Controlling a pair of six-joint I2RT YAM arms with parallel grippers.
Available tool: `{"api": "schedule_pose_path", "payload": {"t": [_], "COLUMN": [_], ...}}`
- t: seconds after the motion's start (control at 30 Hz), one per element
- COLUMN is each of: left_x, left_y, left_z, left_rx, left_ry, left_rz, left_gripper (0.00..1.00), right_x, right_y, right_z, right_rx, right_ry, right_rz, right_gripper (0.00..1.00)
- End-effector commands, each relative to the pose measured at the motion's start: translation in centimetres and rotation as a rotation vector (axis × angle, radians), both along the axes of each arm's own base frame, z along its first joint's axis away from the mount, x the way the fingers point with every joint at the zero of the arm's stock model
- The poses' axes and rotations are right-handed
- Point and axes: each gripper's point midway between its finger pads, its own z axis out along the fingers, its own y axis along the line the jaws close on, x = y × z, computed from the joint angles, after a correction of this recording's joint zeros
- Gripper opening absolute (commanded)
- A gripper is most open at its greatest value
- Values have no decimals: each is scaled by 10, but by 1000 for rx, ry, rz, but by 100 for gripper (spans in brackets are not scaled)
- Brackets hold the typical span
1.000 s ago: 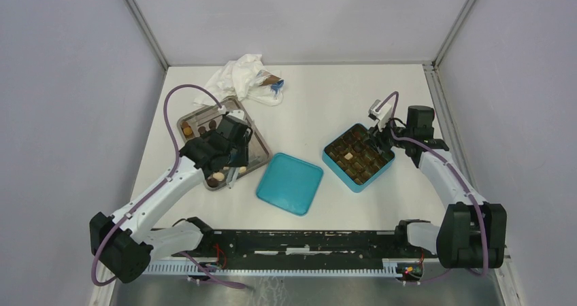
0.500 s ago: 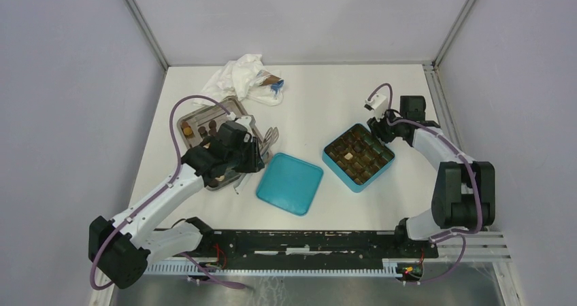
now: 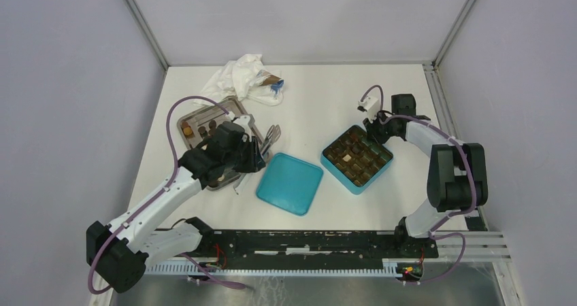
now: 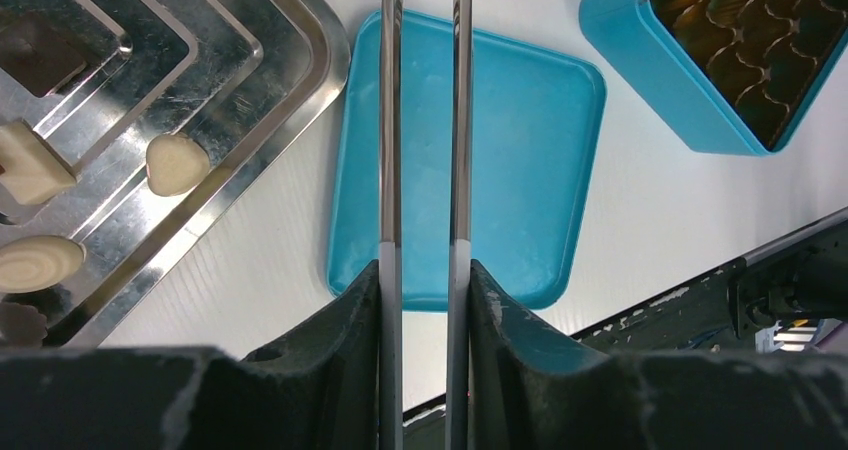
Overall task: Pack the chocolate
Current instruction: Pick up the packing box from the center of the board, then place the packing box at the center of the board.
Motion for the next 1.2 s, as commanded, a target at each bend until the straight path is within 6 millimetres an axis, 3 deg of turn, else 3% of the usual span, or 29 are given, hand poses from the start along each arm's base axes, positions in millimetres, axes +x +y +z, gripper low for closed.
{"api": "schedule_pose_path", "payload": {"t": [0.0,0.1,0.23,0.5,0.73,0.83,0.93,1.03,1.17], "left_x": [5,4,4,5,9,11,13,16,21], "left_y": [-12,-14,-15,-21,-22,-21,-18,-12,-1], "left_z": [15,17,21,36,45,47,48,48,46], "left_rx": [-77,-92,-102,-139,-128,-121,-101,-59,13], "left_ry": [-45,-50,-62,-118,-151,-157,-163,-169,-176], "left_rz": [-12,-19,-23,-51,-58,-54,-46,-36,-10], "left_gripper": [38,37,37,35,35,35,35,36,36], "right_x": [14,14,16,10,-4,-7,-5,1,11], "right_y": [3,1,-5,-20,-36,-38,-39,-30,-36], "right_z": [15,22,43,132,188,193,186,164,132], "right_rx": [-10,-19,-33,-25,-29,-18,15,71,161], "right_ry": [-67,-113,-206,-531,-744,-762,-725,-619,-450], "right_rz": [8,-4,-36,-166,-266,-283,-304,-299,-364], "right_gripper": [16,2,0,0,0,0,0,0,0]}}
